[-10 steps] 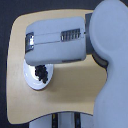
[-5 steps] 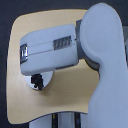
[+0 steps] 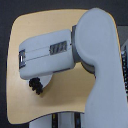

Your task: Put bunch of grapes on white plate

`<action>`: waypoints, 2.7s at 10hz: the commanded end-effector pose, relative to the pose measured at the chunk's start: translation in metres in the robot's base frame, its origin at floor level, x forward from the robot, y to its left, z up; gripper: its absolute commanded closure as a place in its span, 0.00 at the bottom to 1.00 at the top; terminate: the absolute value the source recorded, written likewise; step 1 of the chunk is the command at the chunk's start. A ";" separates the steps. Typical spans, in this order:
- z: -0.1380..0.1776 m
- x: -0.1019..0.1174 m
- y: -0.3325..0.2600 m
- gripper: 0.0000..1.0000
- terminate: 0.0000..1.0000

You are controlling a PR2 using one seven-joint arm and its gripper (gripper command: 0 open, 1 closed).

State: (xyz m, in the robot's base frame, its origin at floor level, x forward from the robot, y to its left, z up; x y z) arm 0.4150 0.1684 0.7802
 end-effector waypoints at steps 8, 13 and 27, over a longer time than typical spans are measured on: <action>-0.038 0.030 -0.006 1.00 0.00; -0.031 0.037 -0.004 1.00 0.00; 0.079 0.064 -0.013 0.00 0.00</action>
State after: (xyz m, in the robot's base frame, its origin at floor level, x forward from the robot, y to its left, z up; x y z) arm 0.4643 0.1562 0.8010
